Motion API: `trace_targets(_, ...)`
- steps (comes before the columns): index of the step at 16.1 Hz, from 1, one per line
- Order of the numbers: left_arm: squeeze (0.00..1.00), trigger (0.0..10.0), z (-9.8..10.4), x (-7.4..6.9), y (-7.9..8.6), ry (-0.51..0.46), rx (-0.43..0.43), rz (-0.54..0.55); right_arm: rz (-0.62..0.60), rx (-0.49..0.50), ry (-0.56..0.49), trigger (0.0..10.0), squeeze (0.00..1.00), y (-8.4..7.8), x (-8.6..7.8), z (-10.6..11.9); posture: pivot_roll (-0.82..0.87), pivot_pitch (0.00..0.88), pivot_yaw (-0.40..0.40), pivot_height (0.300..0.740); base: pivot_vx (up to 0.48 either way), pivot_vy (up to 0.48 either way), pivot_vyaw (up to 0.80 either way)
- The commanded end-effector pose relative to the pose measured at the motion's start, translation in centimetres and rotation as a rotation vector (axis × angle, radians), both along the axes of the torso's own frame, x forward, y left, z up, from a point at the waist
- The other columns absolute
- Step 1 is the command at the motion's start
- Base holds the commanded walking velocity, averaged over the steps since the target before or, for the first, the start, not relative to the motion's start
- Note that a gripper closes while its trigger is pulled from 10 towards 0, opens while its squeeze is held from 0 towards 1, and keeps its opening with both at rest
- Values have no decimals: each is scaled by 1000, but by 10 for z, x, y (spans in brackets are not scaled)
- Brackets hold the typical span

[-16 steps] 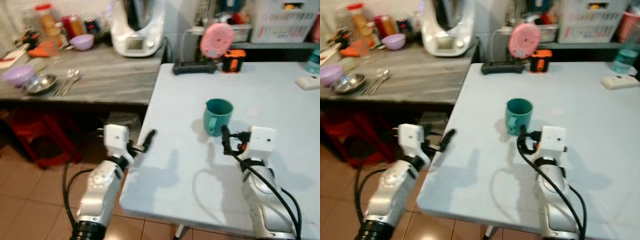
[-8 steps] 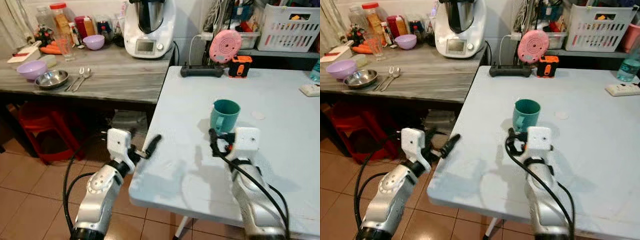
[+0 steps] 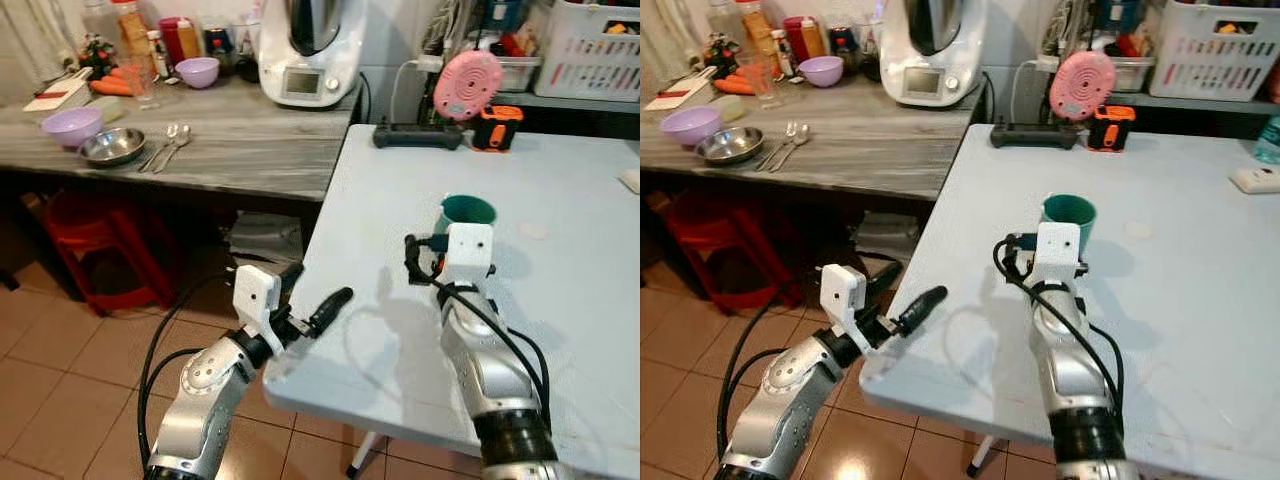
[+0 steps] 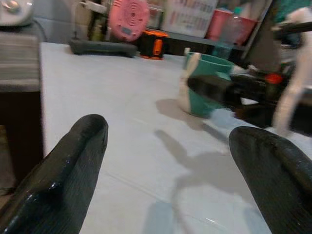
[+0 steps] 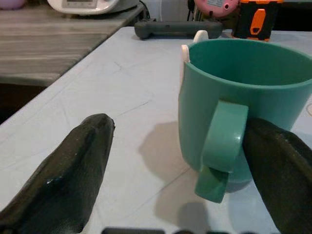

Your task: Setting the table

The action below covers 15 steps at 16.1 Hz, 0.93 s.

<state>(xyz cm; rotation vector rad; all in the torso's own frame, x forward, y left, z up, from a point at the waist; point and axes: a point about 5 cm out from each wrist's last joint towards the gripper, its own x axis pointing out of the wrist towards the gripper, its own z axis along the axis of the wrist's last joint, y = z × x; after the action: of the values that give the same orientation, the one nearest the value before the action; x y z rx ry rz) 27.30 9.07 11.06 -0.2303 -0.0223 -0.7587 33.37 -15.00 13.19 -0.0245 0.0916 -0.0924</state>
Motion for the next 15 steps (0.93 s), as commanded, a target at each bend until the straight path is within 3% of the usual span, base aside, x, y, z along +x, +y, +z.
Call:
trace_targets(1, 0, 10000, 1, -3, 1, 0, 3, -20, -30, -18, 2, 10000, 0, -5, 2, 1, -127, 41, 48, 740, 0, 0, 0)
trace_targets(6, 0, 10000, 1, -3, 0, 3, 7, -48, -149, -71, 17, 10000, 0, -33, -5, -3, -140, 42, 54, 740, 0, 0, 0)
trace_targets(8, 0, 10000, 2, -2, 0, 3, 9, -52, -160, -76, 19, 10000, 0, -36, -6, -5, -142, 41, 56, 740, 0, 0, 0)
trace_targets(9, 0, 10000, 2, -2, 0, 3, 9, -55, -164, -77, 18, 6353, 0, -38, -7, -5, -142, 40, 56, 740, 0, 0, 0)
trace_targets(10, 0, 10000, 2, -1, 0, 2, 9, -56, -169, -80, 10, 1294, 0, -39, -6, -5, -142, 40, 56, 740, 0, 0, 0)
trace_targets(11, 0, 10000, 3, 0, -1, -1, 8, -58, -156, -93, -5, 0, 0, -39, -4, -3, -141, 34, 56, 740, 0, 0, 0)
trace_targets(15, 0, 10000, 3, 1, -2, -4, 11, -53, -108, -93, -13, 1020, 0, -32, 5, 0, -139, 27, 54, 740, 0, 0, 0)
